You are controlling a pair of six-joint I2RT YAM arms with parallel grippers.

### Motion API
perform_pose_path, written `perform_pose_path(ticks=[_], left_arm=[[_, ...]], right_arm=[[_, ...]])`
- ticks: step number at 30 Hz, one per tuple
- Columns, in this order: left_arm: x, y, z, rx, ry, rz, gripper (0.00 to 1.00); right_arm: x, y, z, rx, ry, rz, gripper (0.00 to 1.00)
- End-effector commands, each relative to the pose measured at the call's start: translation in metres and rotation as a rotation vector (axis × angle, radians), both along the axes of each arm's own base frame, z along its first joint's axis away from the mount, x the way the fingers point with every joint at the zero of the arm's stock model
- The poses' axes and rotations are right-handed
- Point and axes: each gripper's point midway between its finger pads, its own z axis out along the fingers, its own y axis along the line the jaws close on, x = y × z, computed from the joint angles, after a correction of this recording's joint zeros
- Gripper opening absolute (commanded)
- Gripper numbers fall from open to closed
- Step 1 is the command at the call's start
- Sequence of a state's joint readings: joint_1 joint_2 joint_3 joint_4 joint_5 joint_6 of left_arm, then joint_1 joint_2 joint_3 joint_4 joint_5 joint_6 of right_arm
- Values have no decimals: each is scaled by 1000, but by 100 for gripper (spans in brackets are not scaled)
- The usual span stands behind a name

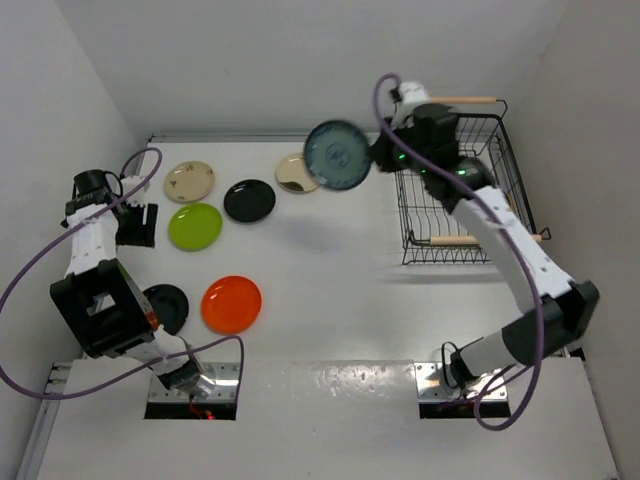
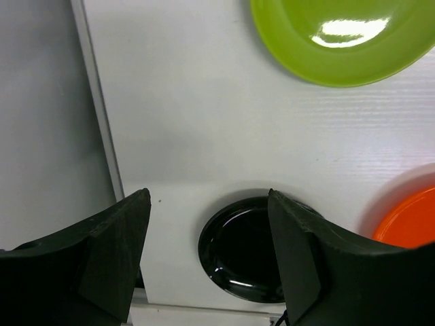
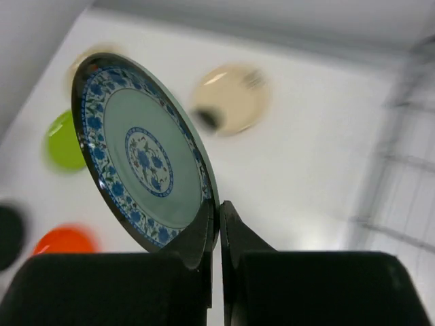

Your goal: Load the plates into the dish rack

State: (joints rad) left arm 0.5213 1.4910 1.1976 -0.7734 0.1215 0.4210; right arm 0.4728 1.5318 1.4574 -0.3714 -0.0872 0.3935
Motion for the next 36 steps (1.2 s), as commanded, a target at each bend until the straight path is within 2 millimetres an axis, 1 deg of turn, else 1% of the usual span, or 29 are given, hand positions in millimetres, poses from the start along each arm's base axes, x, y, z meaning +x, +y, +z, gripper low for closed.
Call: perform_pose_path(ticks=[1, 2, 3, 4, 5, 6, 7, 8, 9, 10, 11, 12, 13, 14, 15, 16, 17, 19, 20, 21, 22, 24, 25, 26, 27, 29, 30, 32, 36], left_arm=[[19, -11, 11, -14, -46, -38, 74], [24, -14, 12, -10, -56, -52, 74], [24, -15, 12, -10, -56, -52, 74], [25, -17, 12, -3, -52, -60, 74], [29, -20, 14, 2, -61, -74, 74], [28, -18, 13, 11, -57, -68, 74], [32, -22, 14, 15, -65, -81, 74], [34, -26, 14, 14, -65, -93, 74], [36, -25, 15, 14, -65, -94, 74], [37, -28, 15, 14, -65, -103, 74], [38, -28, 11, 10, -57, -103, 74], [38, -28, 11, 10, -57, -103, 74], [38, -28, 11, 10, -57, -103, 74], [38, -28, 8, 6, -49, -103, 74], [40, -27, 12, 10, -57, -103, 74], [40, -27, 12, 10, -57, -103, 74], [40, -27, 12, 10, -57, -103, 74], [40, -27, 8, 6, -49, -103, 74], [40, -27, 8, 6, -49, -103, 74], [40, -27, 8, 6, -49, -103, 74], [40, -27, 5, 1, -39, -103, 74], [42, -26, 6, 5, -47, -103, 74], [42, -26, 2, 1, -39, -103, 74], [42, -26, 2, 1, -39, -103, 74], [43, -26, -1, -4, -29, -103, 74], [45, -25, 2, 0, -38, -103, 74], [45, -25, -1, -4, -29, -103, 74], [47, -24, 2, 0, -38, -103, 74], [47, -24, 2, 0, -38, -103, 74]], right_arm=[[15, -127, 38, -351, -127, -291, 0], [13, -181, 47, -490, -124, -484, 0], [10, -207, 52, -639, -137, -501, 0], [11, -232, 54, -706, -130, -570, 0], [1, -272, 51, -833, -85, -708, 0], [1, -287, 47, -937, -59, -706, 0], [-1, -308, 37, -987, -12, -746, 0], [-8, -322, 32, -1056, 24, -784, 0], [-7, -327, 21, -1088, 42, -783, 0], [-9, -336, 17, -1107, 56, -804, 0], [-12, -339, 1, -1138, 87, -794, 0], [-7, -342, 1, -1129, 69, -826, 0], [-6, -349, -6, -1135, 88, -837, 0], [-4, -350, -9, -1130, 87, -844, 0], [-3, -352, -21, -1142, 109, -832, 0], [-3, -351, -24, -1155, 114, -830, 0], [-1, -352, -34, -1176, 133, -818, 0], [-3, -352, -46, -1187, 155, -809, 0], [-4, -352, -48, -1193, 159, -810, 0], [-7, -352, -57, -1219, 179, -798, 0], [-9, -353, -61, -1237, 184, -795, 0], [-13, -354, -70, -1255, 205, -790, 0], [-15, -351, -76, -1233, 216, -780, 0], [-17, -351, -76, -1223, 218, -780, 0], [-19, -350, -80, -1209, 224, -783, 0], [-22, -349, -90, -1215, 241, -770, 0], [-23, -349, -94, -1218, 250, -766, 0], [-25, -347, -108, -1208, 283, -735, 0], [-22, -341, -125, -1166, 306, -729, 0]])
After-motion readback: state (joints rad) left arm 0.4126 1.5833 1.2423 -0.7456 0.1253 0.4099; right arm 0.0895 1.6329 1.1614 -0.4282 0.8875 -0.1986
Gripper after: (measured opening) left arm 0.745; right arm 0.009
